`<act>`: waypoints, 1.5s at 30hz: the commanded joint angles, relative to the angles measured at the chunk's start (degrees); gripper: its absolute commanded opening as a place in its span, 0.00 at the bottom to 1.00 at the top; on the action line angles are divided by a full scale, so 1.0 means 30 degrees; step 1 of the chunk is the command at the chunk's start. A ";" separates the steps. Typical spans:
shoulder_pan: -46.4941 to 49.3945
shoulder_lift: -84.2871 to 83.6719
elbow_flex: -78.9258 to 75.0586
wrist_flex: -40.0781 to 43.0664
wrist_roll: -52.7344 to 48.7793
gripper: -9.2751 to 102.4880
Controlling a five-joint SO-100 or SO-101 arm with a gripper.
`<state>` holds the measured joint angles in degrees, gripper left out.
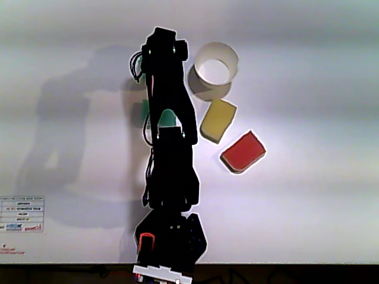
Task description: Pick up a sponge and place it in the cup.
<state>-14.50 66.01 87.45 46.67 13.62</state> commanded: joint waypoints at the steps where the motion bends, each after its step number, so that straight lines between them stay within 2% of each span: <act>1: -0.0322 0.0498 -0.0469 0.0059 0.0352 0.36; 7: -0.0352 0.0381 0.0322 -0.0791 0.0439 0.32; 18: -0.0293 0.0293 0.1201 -0.1787 0.1348 0.10; 27: -0.0410 0.1055 0.1582 -0.1816 0.1611 0.08; 37: -0.0879 0.3311 -0.0879 0.3135 0.2139 0.08; 45: -0.1055 0.3662 -0.5332 0.7002 0.2725 0.08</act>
<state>-17.14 72.42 76.82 64.86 20.74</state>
